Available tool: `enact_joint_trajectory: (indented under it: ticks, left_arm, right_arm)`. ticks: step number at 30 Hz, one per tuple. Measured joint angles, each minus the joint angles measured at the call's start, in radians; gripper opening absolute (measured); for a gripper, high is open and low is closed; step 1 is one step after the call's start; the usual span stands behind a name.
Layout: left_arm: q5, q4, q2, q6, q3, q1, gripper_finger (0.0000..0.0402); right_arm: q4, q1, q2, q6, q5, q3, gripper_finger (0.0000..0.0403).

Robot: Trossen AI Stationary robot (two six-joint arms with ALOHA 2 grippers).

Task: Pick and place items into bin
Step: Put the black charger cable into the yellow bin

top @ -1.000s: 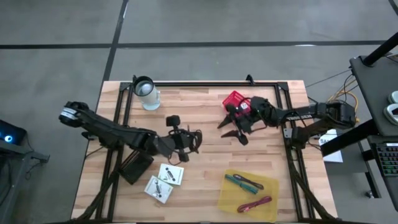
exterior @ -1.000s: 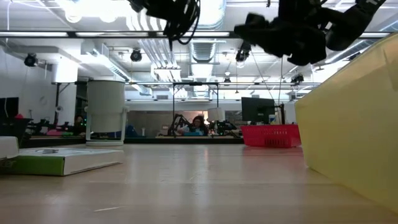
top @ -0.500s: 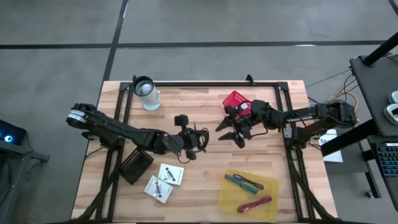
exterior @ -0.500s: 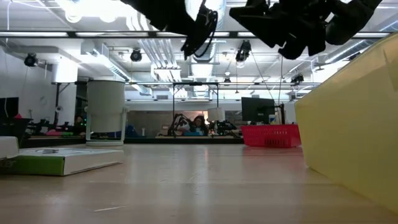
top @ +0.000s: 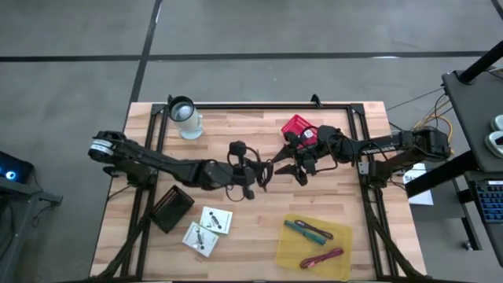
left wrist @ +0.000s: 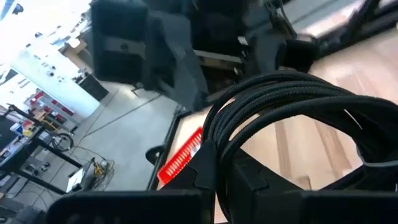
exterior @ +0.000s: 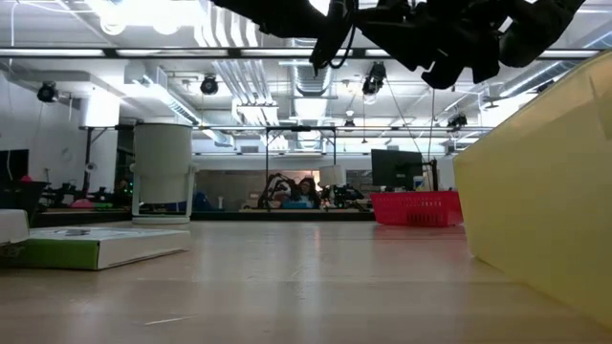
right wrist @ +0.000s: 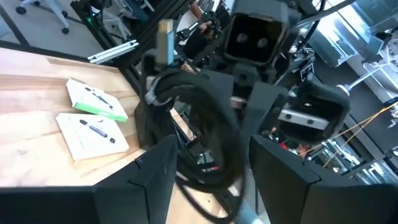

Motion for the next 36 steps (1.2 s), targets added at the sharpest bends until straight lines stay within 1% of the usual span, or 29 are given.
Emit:
enact_joint_trajectory:
  ticks: [7, 17, 20, 23, 25, 30, 33, 36]
  left_arm:
    - [0.042, 0.019, 0.000, 0.000, 0.000, 0.036, 0.0002]
    - [0.043, 0.021, 0.000, 0.000, 0.000, 0.071, 0.0002]
    - [0.047, 0.037, 0.000, 0.000, 0.000, 0.077, 0.0002]
    - [0.103, 0.048, 0.000, 0.001, 0.000, 0.087, 0.0002]
    - [0.123, 0.053, 0.000, 0.002, 0.001, 0.092, 0.0002]
    - [0.132, 0.069, 0.000, 0.002, 0.001, 0.107, 0.0002]
    - [0.170, 0.070, 0.000, 0.001, 0.001, 0.116, 0.0002]
    - [0.176, 0.070, 0.000, 0.001, 0.001, 0.120, 0.0002]
  right_arm:
    - [0.002, 0.000, 0.000, 0.000, 0.001, 0.000, 0.0187]
    - [0.041, 0.000, 0.000, 0.000, 0.001, 0.000, 0.0187]
    - [0.042, 0.000, 0.000, -0.027, 0.001, 0.000, 0.0187]
    - [0.047, -0.001, 0.000, -0.049, 0.000, 0.001, 0.0187]
    - [0.053, -0.001, 0.000, -0.052, 0.002, 0.001, 0.0187]
    - [0.066, -0.001, 0.000, -0.082, 0.045, 0.001, 0.0187]
    - [0.068, -0.001, 0.000, -0.102, 0.082, 0.001, 0.0187]
    - [0.074, -0.001, 0.000, -0.099, 0.084, 0.001, 0.0186]
